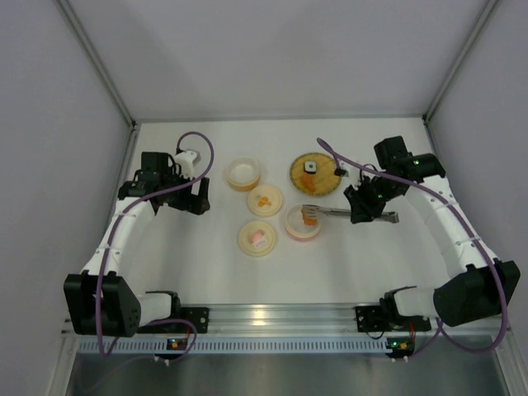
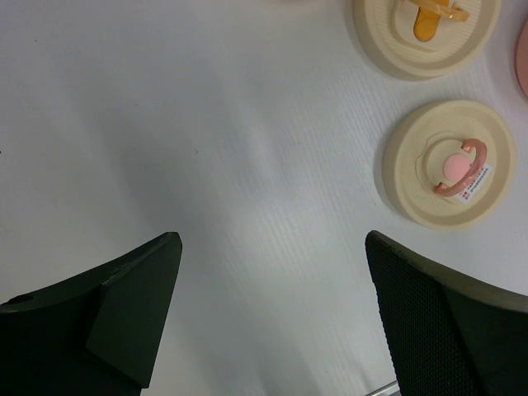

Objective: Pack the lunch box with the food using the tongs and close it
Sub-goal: Place the fake food in the packing box, then pick up the fake food from the plate.

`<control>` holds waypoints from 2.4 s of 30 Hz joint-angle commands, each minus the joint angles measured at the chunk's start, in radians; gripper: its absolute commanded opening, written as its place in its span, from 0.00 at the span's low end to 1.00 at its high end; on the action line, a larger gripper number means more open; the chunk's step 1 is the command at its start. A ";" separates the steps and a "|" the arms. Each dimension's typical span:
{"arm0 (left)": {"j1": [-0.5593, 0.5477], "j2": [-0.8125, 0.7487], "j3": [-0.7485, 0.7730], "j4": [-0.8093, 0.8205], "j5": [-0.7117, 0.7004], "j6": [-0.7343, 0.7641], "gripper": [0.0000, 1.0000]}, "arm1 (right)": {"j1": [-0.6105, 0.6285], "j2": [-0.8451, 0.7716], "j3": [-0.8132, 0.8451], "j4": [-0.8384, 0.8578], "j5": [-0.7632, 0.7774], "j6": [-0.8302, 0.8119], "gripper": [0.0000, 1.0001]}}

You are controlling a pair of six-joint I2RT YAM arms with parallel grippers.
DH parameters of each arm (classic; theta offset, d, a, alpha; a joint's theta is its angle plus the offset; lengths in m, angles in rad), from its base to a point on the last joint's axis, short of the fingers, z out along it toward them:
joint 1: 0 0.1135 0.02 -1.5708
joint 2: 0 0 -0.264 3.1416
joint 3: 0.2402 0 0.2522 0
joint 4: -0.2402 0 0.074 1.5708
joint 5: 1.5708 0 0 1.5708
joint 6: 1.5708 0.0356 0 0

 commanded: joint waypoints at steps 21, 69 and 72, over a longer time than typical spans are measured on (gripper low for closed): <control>-0.002 -0.001 -0.002 0.024 -0.006 0.025 0.98 | 0.069 0.072 -0.063 0.201 0.120 -0.059 0.00; -0.002 -0.007 -0.002 0.024 -0.010 0.014 0.98 | 0.072 0.110 0.113 0.406 0.216 0.523 0.53; 0.000 -0.003 -0.002 0.023 -0.013 0.015 0.98 | 0.072 0.174 0.115 0.413 0.244 0.505 0.48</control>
